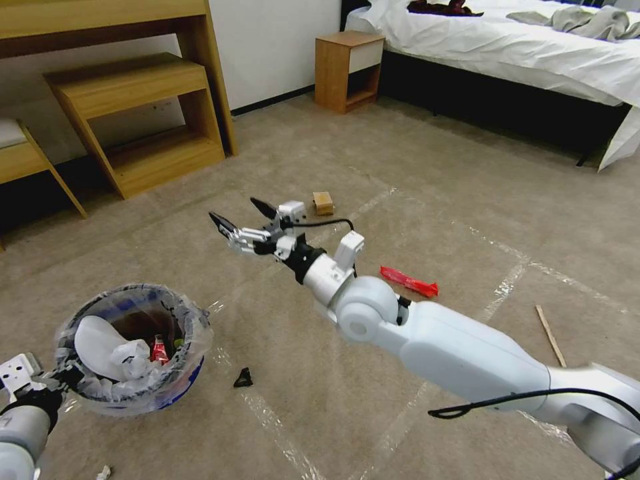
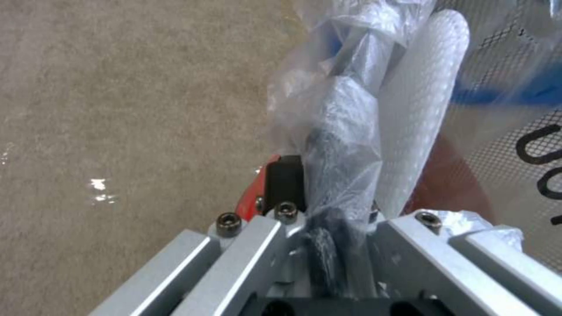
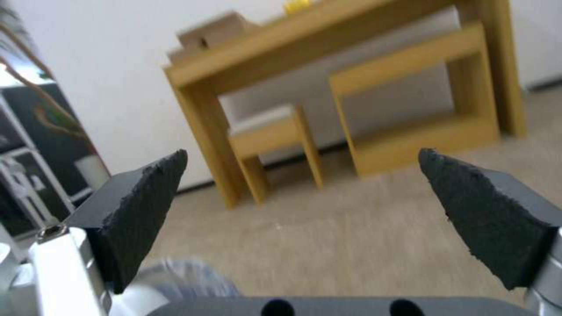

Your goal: Pick up the trash bin and place the garbage on the floor into it.

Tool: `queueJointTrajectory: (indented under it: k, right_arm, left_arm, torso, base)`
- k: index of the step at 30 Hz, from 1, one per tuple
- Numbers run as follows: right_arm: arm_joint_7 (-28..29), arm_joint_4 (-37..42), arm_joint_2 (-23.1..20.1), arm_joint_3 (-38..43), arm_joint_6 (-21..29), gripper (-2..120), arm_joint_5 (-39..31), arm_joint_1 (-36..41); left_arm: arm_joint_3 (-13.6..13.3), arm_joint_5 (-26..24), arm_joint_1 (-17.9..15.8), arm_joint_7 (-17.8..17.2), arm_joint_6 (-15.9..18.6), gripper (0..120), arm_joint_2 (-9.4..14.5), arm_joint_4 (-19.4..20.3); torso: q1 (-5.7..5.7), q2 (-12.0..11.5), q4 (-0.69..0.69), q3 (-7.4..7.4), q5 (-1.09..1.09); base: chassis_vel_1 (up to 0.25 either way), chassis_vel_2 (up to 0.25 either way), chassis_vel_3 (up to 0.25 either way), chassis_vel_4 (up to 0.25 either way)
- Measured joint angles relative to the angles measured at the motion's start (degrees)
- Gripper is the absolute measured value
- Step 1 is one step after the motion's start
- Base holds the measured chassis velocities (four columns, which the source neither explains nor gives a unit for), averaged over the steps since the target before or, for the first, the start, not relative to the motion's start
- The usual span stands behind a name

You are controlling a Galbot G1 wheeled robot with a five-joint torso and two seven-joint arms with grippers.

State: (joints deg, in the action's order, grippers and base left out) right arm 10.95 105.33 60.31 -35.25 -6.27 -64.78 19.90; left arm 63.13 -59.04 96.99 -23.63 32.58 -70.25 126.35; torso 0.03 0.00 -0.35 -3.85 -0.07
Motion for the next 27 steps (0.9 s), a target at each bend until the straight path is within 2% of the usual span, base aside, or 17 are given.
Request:
queueJointTrajectory:
  k: [9,12,27]
  right_arm:
    - [6.2,1.9,-0.9,-0.8,8.8,100,-3.4,2.4]
    - [11.6,2.4,-0.8,-2.1,14.0,100,-6.4,2.8]
    - [25.1,1.2,1.6,-6.0,26.1,100,-11.6,4.5]
  left_arm:
    - [-0.2,-0.1,-0.7,0.0,0.0,0,0.0,-0.4]
    - [-0.2,-0.1,-0.9,0.0,0.0,0,-0.1,-0.4]
    - [-0.2,-0.2,-0.9,-0.1,-0.1,0,-0.3,-0.1]
  torso:
    - [0.00,0.0,0.00,0.00,-0.01]
    - [0.00,0.0,-0.01,0.00,0.00]
    - [0.00,0.0,-0.01,0.00,-0.01]
  base:
    - [0.000,0.000,0.000,0.000]
    - [0.000,0.000,0.000,0.000]
    - [0.000,0.000,0.000,0.000]
